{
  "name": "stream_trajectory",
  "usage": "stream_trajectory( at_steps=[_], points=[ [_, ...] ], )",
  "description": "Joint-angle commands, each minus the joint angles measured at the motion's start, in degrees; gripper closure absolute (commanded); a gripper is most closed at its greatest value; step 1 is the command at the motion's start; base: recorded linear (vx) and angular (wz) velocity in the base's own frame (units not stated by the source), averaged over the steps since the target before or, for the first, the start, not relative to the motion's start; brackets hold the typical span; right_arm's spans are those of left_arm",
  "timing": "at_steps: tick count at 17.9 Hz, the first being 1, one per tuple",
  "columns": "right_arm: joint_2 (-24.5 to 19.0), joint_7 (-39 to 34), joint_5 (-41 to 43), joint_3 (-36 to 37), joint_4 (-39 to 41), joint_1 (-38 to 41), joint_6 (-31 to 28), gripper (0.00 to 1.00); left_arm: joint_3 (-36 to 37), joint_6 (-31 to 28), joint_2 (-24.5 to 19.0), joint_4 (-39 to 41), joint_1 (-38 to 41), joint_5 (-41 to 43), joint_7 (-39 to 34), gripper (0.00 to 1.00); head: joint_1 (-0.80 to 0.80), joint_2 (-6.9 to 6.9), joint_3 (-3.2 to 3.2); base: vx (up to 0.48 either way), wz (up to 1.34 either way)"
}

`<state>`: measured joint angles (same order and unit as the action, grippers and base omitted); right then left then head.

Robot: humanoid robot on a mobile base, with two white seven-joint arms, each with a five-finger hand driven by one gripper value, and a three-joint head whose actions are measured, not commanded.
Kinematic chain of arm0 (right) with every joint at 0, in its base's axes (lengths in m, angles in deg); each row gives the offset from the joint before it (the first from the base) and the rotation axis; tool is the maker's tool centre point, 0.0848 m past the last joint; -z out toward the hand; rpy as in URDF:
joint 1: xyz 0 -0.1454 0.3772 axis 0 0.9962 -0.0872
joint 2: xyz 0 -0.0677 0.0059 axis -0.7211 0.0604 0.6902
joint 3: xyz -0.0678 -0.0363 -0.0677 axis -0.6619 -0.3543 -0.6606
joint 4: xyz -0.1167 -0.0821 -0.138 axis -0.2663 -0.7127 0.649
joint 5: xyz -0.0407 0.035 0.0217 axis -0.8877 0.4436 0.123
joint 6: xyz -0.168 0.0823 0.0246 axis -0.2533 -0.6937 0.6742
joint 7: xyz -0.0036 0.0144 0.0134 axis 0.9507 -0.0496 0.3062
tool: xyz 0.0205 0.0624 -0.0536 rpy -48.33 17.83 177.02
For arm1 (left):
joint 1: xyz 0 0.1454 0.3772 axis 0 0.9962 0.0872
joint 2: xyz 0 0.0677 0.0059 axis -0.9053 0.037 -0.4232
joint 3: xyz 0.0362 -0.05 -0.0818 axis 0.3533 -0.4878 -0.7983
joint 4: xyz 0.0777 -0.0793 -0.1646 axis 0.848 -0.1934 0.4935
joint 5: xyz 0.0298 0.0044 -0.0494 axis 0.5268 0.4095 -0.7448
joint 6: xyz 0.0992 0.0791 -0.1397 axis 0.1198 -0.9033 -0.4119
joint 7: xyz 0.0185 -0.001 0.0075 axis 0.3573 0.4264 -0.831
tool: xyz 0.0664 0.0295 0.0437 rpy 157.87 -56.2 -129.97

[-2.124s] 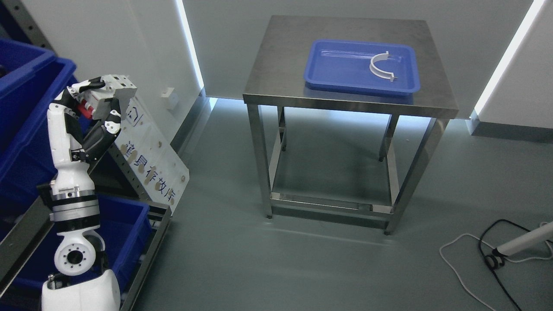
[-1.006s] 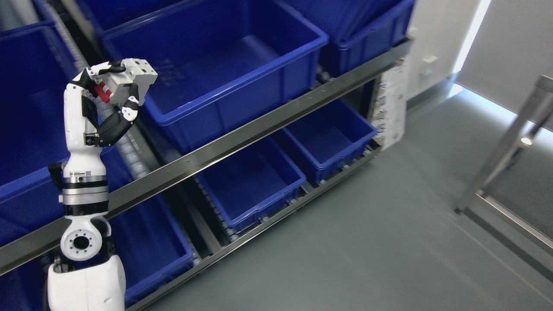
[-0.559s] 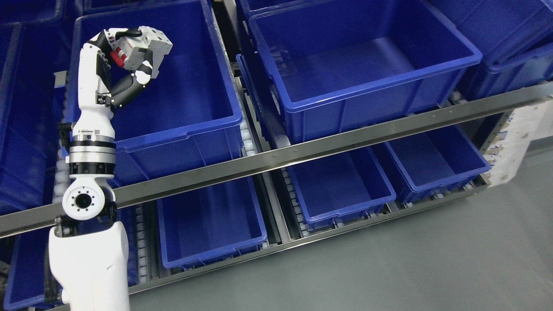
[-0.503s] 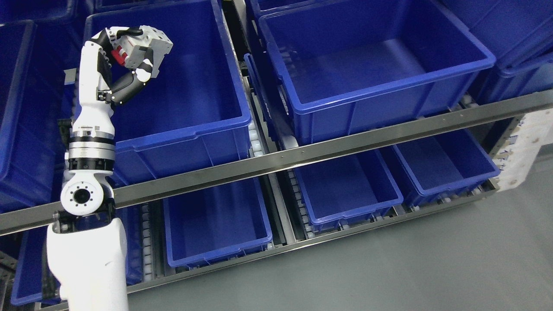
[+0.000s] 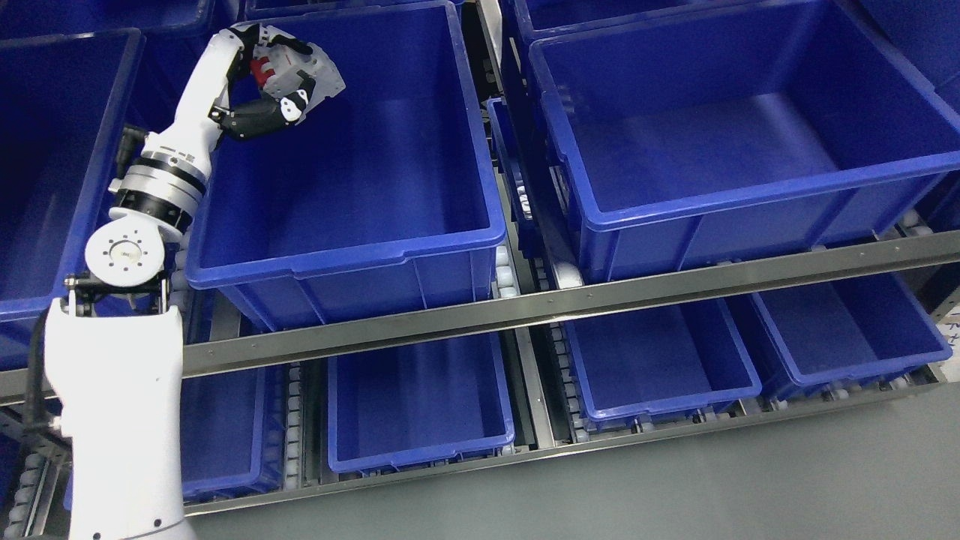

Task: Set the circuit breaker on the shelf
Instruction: 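Lower the left hand into the upper blue bin and release the breaker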

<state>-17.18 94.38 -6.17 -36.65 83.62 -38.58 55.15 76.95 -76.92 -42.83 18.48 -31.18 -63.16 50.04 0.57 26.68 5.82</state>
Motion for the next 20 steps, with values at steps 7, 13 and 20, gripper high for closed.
stream_trajectory(
  at_steps=[7, 13, 20],
  points=[
    [1.0, 0.0, 0.0, -1.1, 0.0, 0.0, -3.7, 0.00, 16.6, 0.9, -3.7, -30.9, -10.4, 9.4, 1.7, 0.91, 0.00, 0.00, 0.00, 0.151, 0.03],
    [1.0, 0.0, 0.0, -1.1, 0.0, 0.0, -3.7, 0.00, 20.4, 0.9, -4.0, -36.9, -11.4, 9.6, 1.6, 0.90, 0.00, 0.00, 0.00, 0.152, -0.12],
    [1.0, 0.0, 0.0, -1.1, 0.0, 0.0, -3.7, 0.00, 20.4, 0.4, -4.3, -36.8, -11.2, 9.6, 1.6, 0.64, 0.00, 0.00, 0.00, 0.099, -0.12]
  ],
)
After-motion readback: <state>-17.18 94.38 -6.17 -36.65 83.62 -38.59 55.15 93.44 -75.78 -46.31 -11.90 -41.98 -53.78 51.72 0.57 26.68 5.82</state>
